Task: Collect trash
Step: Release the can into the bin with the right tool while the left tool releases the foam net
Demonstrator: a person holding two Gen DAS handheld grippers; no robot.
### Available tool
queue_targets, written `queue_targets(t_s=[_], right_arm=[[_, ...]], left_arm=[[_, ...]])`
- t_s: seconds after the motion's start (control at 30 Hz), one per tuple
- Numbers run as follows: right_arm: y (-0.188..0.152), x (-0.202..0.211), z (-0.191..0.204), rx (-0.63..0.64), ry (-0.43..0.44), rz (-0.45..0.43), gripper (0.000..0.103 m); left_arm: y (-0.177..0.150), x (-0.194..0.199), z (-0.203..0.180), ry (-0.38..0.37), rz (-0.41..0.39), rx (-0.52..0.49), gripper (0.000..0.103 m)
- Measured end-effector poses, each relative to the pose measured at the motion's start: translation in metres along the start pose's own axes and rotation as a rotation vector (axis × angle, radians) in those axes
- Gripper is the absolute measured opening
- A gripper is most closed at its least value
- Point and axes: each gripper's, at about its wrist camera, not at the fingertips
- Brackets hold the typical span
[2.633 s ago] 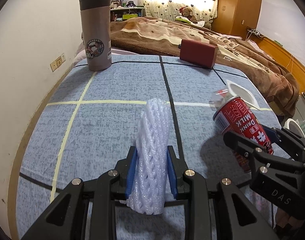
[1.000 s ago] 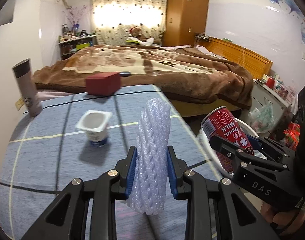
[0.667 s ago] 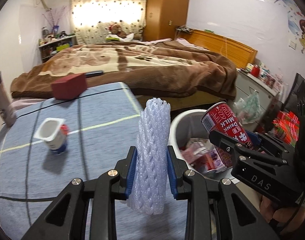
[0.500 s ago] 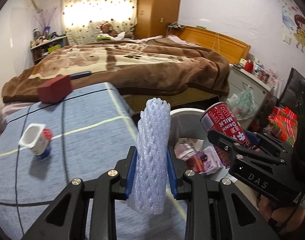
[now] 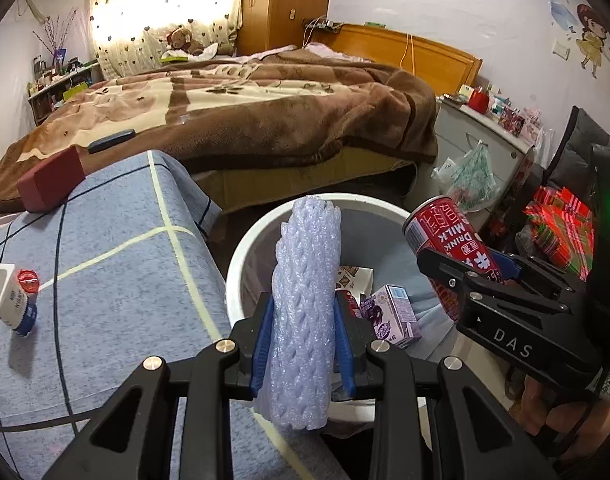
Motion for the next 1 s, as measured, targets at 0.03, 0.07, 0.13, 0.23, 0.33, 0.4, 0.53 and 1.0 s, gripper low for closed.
queue_targets(t_s=[0.03,0.07,0.13,0.23,0.33,0.4,0.53,1.0], right_arm=[[0.000,-0.003,-0.001,0.001,-0.001,0.004,0.054],[0.000,-0.003,-0.004,0.002,0.001,0.008,0.054],[0.001,-0.007,-0.005,0.003,0.011,0.019,0.054],[0.000,-0.014,-0.006,0.017,0.005,0.046,0.054],[-0.001,-0.019,-0.007,0.031,-0.018,0.064,0.055],[-0.001,-0.018,-0.010,0.017,-0.014,0.053,0.055],[0.001,-0.012,-0.016,0.001,0.004,0.041,0.058],[0.000,0.002,-0.007,-0.020,0.014,-0.009,0.059]], left_arm=[[0.000,-0.002,-0.001,-0.001,0.001,-0.001,0.030],[0.001,-0.004,-0.002,-0.002,0.001,-0.002,0.030],[0.003,-0.009,-0.003,0.003,0.007,0.004,0.031],[0.004,-0.015,-0.003,0.013,0.017,0.010,0.031],[0.004,-0.019,-0.004,0.002,0.032,0.007,0.034],[0.003,-0.020,-0.002,0.014,0.034,0.011,0.039],[0.003,-0.017,-0.003,0.007,0.023,0.014,0.056],[0.000,0.010,0.014,0.041,-0.032,0.047,0.056]])
Point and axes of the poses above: each gripper's, at about its wrist camera, not at the fingertips, and x roughly against the way its jaws point, z to its left, y to its top, and after that the axes turned 3 degrees about -z, right-handed
